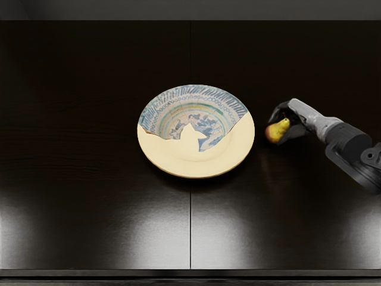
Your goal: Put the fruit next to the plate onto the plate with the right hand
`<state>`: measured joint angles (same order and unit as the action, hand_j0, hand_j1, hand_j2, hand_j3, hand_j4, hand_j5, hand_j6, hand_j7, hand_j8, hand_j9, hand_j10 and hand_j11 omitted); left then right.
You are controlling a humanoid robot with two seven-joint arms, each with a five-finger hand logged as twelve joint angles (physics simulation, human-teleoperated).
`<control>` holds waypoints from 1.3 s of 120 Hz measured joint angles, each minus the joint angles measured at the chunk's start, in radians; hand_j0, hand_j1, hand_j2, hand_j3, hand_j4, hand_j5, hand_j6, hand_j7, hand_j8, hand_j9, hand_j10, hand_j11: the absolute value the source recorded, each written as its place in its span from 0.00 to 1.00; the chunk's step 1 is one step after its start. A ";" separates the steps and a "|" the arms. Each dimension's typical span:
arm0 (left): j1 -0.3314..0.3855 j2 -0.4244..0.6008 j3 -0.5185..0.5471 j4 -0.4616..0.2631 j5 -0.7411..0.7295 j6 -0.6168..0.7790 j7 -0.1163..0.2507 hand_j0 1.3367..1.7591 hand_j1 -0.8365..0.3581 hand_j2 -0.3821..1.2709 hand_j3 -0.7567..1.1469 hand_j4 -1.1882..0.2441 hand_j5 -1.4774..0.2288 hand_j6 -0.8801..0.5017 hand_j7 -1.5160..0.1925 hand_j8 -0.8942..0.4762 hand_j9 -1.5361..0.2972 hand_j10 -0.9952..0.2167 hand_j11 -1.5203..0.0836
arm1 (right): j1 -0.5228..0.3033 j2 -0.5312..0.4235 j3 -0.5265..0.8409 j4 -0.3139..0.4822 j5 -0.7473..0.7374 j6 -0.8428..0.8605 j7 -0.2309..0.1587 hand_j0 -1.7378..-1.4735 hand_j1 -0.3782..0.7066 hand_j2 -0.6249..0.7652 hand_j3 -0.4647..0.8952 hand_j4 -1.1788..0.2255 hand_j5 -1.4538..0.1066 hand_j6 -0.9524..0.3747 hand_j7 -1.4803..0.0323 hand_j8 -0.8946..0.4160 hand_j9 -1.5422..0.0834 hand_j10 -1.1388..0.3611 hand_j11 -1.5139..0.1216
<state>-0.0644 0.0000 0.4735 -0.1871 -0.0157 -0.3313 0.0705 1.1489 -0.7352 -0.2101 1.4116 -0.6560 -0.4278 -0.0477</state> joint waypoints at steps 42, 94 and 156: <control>-0.004 0.000 -0.002 0.000 0.000 0.000 0.000 0.76 0.99 0.23 0.40 0.83 0.87 0.64 0.89 0.65 0.84 0.82 0.95 | 0.083 -0.113 0.016 0.176 0.005 0.010 -0.019 0.30 0.68 0.80 0.34 0.35 0.28 0.38 0.35 0.38 0.33 0.37 0.32; 0.012 0.000 -0.006 0.001 0.000 0.000 0.000 0.76 0.99 0.23 0.40 0.83 0.87 0.64 0.89 0.65 0.84 0.82 0.95 | 0.236 -0.021 0.040 0.251 0.058 0.011 -0.124 0.30 0.70 0.86 0.34 0.32 0.28 0.31 0.33 0.31 0.33 0.29 0.32; 0.012 0.000 -0.005 0.002 0.000 0.000 0.000 0.76 0.99 0.23 0.40 0.83 0.87 0.64 0.89 0.65 0.84 0.82 0.95 | 0.320 0.192 0.042 0.142 0.116 0.011 -0.174 0.30 0.67 0.86 0.34 0.29 0.27 0.25 0.31 0.23 0.32 0.25 0.30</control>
<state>-0.0522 0.0000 0.4684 -0.1856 -0.0154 -0.3313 0.0706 1.4692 -0.5432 -0.1679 1.5541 -0.5396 -0.4165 -0.2213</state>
